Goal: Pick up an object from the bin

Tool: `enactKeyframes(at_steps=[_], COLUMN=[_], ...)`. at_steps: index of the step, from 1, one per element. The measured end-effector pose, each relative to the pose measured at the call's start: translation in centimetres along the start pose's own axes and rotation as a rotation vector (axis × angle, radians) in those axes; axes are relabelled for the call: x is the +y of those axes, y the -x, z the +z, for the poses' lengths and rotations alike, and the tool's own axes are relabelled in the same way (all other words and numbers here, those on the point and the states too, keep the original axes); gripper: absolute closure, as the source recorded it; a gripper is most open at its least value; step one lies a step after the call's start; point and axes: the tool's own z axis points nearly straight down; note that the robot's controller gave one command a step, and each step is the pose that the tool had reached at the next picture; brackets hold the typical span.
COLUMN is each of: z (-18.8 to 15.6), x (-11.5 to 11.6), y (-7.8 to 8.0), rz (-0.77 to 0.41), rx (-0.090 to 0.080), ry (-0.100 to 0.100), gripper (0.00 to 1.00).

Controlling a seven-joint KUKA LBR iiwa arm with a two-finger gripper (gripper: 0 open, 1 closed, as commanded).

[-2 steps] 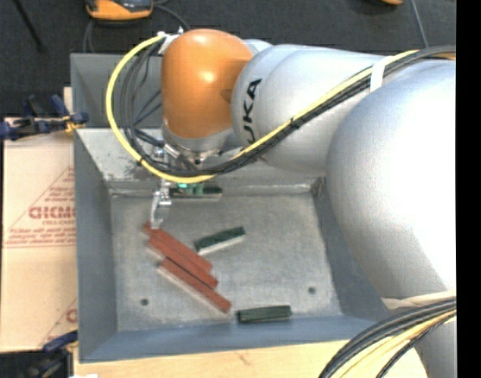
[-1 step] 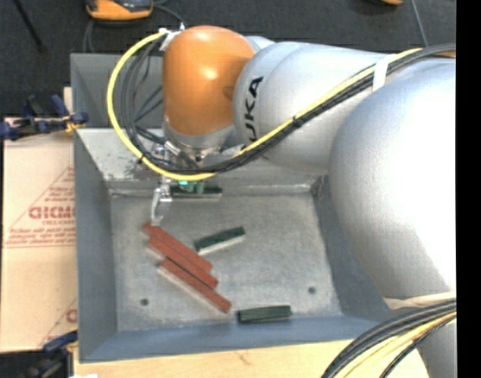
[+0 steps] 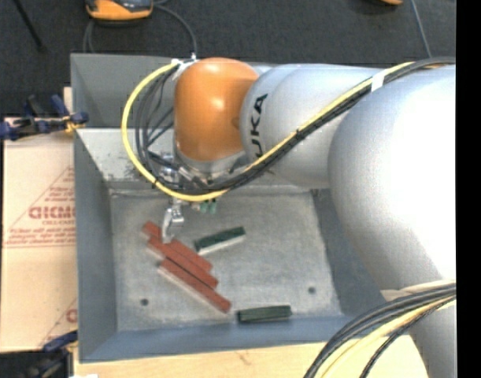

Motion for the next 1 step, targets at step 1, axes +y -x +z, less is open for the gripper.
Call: enactKeyframes(at_steps=[1], z=[4.16], x=[-3.11], y=[-2.54], rz=[-0.014], rx=[-0.007], ry=[0.003], gripper=[1.0])
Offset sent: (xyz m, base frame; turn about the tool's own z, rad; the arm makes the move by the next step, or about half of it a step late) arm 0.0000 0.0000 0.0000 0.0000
